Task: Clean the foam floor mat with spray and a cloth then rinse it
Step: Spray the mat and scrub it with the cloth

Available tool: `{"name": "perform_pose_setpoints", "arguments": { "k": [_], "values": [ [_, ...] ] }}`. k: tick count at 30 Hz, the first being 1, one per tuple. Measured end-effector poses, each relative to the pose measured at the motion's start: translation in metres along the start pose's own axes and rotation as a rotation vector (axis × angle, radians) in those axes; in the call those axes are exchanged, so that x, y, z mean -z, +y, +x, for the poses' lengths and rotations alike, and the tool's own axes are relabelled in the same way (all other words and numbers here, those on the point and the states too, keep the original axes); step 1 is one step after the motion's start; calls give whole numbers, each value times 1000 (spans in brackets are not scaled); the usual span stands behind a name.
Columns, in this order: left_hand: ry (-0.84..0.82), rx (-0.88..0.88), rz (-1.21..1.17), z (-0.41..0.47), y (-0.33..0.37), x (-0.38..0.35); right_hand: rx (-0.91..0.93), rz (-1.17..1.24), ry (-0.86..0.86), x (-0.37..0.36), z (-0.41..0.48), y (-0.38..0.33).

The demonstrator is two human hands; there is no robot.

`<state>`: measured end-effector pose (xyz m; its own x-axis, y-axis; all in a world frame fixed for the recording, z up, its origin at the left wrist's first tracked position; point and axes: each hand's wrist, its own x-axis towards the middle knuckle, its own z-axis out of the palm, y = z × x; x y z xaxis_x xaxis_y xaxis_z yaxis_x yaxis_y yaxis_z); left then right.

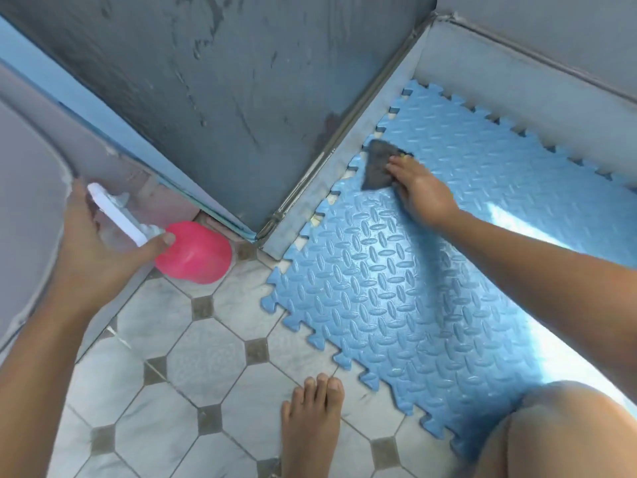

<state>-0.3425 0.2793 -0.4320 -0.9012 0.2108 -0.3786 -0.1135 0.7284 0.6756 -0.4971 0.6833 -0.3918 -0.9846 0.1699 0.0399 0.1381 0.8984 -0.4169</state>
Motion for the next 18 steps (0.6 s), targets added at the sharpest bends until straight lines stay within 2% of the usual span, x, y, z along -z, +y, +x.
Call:
{"name": "perform_pose_setpoints", "arguments": {
  "k": [3, 6, 8, 9, 11, 12, 13, 14, 16, 18],
  "values": [
    [26, 6, 79, 3, 3, -3, -345, 44, 126, 17, -2, 37],
    [23, -117, 145, 2, -6, -7, -379, 23, 123, 8, -30, 19],
    [126, -250, 187, -4, -9, -19, -361, 21, 80, 2, -53, -5],
    [144, -272, 156, 9, 22, 8, -340, 15, 52, 2, -64, -16],
    [199, -322, 128, 49, 120, 116, -288, 15, -23, 4, -85, -34],
    [373, -343, 228, 67, 185, 175, -261, 29, -56, 7, -92, -41],
    [442, -333, 244, 81, 250, 211, -241, 58, -81, 11, -97, -47],
    [499, -284, 304, 78, 273, 232, -232, 102, -106, 16, -99, -52],
    [347, -251, 370, 51, 284, 258, -280, 236, -162, 33, -101, -63],
    [271, -267, 449, 31, 299, 255, -353, 369, -196, 61, -97, -73]
  ]
}}
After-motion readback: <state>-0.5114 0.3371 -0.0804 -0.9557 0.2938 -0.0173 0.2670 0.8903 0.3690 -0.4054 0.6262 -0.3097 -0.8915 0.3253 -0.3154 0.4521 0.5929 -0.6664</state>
